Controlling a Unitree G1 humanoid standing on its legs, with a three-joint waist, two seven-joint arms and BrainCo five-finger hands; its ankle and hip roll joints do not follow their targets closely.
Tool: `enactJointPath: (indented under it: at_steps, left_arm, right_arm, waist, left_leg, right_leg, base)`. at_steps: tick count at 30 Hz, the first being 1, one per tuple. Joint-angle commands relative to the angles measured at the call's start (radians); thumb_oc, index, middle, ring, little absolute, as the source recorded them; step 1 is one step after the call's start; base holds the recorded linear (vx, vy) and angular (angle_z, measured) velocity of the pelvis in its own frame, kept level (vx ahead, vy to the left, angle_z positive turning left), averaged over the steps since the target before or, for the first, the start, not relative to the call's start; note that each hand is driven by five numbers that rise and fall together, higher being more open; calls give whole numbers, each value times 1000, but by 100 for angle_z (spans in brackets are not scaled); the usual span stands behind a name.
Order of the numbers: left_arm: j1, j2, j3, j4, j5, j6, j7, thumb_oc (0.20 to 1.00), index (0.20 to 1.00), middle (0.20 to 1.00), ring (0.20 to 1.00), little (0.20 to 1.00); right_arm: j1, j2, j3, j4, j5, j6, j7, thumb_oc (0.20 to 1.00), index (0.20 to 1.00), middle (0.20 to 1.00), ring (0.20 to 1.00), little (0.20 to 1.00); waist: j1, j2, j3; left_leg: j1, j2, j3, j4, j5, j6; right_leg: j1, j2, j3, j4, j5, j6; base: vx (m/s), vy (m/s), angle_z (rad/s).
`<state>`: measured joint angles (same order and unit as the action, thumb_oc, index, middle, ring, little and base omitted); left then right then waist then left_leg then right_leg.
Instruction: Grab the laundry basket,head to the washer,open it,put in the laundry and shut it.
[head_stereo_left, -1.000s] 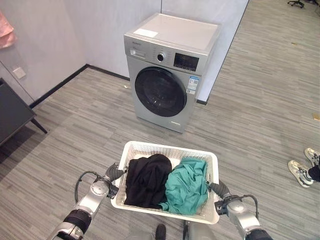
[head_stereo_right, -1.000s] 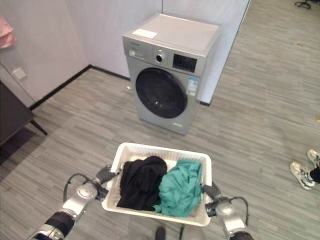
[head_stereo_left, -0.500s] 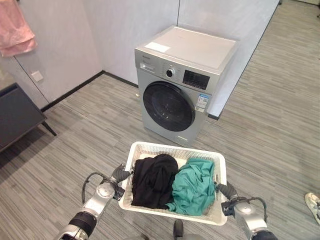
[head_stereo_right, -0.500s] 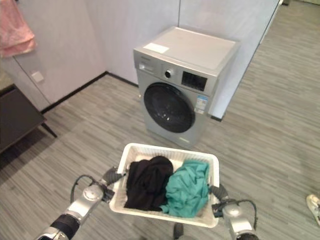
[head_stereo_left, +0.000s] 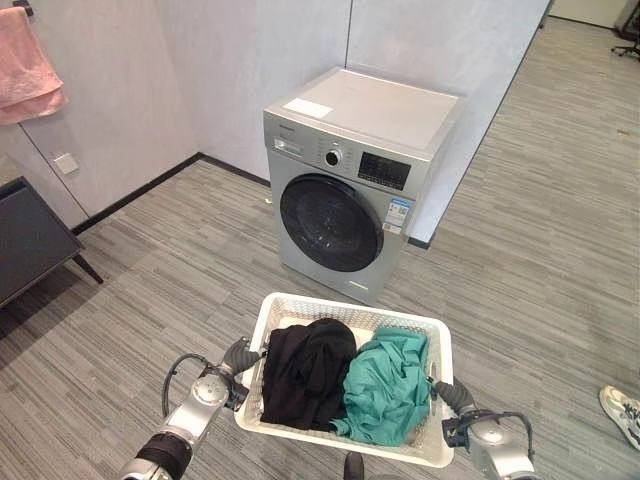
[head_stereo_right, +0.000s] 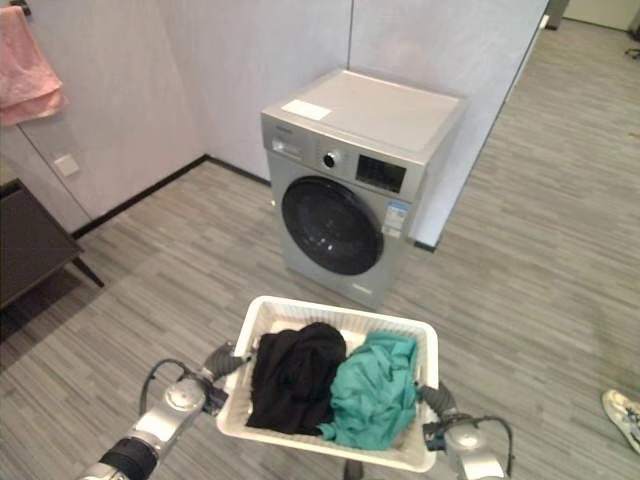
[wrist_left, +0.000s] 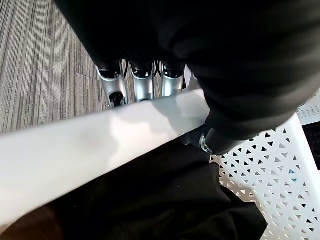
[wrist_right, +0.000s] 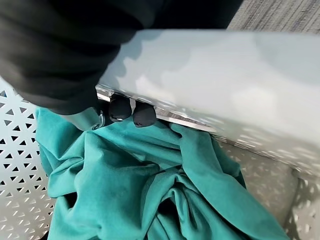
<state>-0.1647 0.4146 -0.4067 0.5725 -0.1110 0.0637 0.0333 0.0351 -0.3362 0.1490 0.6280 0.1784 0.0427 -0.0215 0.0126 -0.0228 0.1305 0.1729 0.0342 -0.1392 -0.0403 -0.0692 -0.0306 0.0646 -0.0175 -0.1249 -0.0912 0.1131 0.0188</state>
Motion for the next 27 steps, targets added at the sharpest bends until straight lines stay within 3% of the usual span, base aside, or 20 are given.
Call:
enactJointPath:
  at_steps: [1,2,3,5,8,12,22,23,27]
  left_arm:
    - [-127,1,18,39,-15,-59,49,200,200,200,200,200]
    - [-158,-7,4,49,-15,-61,64,200,200,200,200,200]
    - [-160,-7,3,51,-16,-61,64,200,200,200,200,200]
    - [-171,-14,3,51,-9,-63,69,200,200,200,200,200]
    - [-167,-17,-3,53,0,-65,66,200,200,200,200,200]
    - [-145,-16,8,60,-11,-70,64,200,200,200,200,200]
    - [-107,-12,32,63,-18,-76,59,200,200,200,200,200]
    - [-63,-134,-85,183,59,-84,80,200,200,200,200,200]
    - [-58,-133,-84,185,59,-87,78,200,200,200,200,200]
  right_arm:
    - [-6,-114,-92,-95,28,-78,-37,200,200,200,200,200]
    - [-9,-118,-99,-101,40,-81,-52,200,200,200,200,200]
    - [-10,-118,-99,-100,40,-81,-52,200,200,200,200,200]
    - [-21,-114,-92,-96,40,-81,-54,200,200,200,200,200]
    - [-20,-109,-84,-89,25,-79,-49,200,200,200,200,200]
    - [-29,-92,-64,-60,17,-72,-40,200,200,200,200,200]
    - [-34,-85,-54,-55,-5,-72,-38,200,200,200,200,200]
    - [-166,-30,187,300,-101,-26,-36,200,200,200,200,200]
    - [-164,-31,189,300,-106,-26,-38,200,200,200,200,200]
  waist:
    - [7,1,2]
    - [3,-16,27]
    - [2,-18,26]
    - [0,3,22]
    - [1,13,10]
    - [10,24,-15]
    - [19,38,-27]
    - [12,59,-20]
    - [13,59,-22]
  left_leg:
    - [-130,33,-12,243,-10,-50]
    - [-216,28,49,226,13,-32]
    - [-219,26,49,226,14,-31]
    - [-225,48,114,127,40,-13]
    - [-196,35,99,95,41,-11]
    - [-131,26,148,25,46,-1]
    - [-74,18,170,-39,48,7]
    - [-192,-3,146,-47,96,-13]
    - [-183,-3,150,-47,93,-13]
  right_leg:
    - [7,-8,-5,101,-147,35]
    - [16,-32,-32,91,-145,43]
    - [13,-34,-33,91,-145,44]
    - [6,-35,-38,94,-144,59]
    - [12,-42,-27,83,-138,65]
    - [33,-67,-15,49,-124,83]
    - [46,-75,-6,28,-120,97]
    - [-19,-84,-29,4,-114,79]
    - [-13,-86,-27,4,-115,80]
  base:
    - [-97,27,20]
    - [-103,41,14]
    - [-115,56,33]
    - [-2,93,80]
    - [50,101,-2]
    - [96,94,-33]
    - [51,29,-14]
    - [0,0,0]
    - [0,0,0]
